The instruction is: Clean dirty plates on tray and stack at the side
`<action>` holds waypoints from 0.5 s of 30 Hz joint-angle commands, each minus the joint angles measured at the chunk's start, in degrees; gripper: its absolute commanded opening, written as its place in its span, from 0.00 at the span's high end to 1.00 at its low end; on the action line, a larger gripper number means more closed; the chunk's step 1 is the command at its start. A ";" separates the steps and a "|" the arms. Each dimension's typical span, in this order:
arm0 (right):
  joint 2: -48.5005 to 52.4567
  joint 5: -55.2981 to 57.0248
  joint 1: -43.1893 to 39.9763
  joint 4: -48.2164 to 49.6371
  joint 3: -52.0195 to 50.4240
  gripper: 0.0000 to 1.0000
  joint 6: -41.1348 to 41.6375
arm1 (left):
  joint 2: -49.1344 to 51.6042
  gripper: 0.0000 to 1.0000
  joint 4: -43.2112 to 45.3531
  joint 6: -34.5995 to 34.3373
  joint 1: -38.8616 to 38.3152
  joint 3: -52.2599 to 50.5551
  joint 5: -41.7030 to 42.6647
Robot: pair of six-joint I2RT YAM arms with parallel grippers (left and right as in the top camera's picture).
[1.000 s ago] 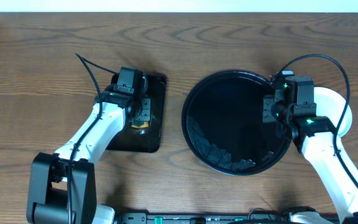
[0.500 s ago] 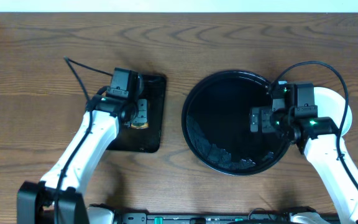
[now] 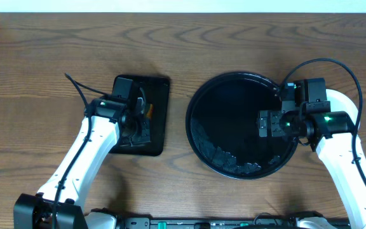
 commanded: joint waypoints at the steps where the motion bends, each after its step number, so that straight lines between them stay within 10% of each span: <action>1: -0.59 -0.26 0.04 -0.26 0.83 0.01 -0.11 | -0.59 0.93 -0.44 -1.20 0.31 1.01 3.82; 15: -0.59 -0.26 0.04 -0.94 0.83 0.01 -0.11 | -0.59 0.93 -1.57 -13.18 0.31 1.01 11.56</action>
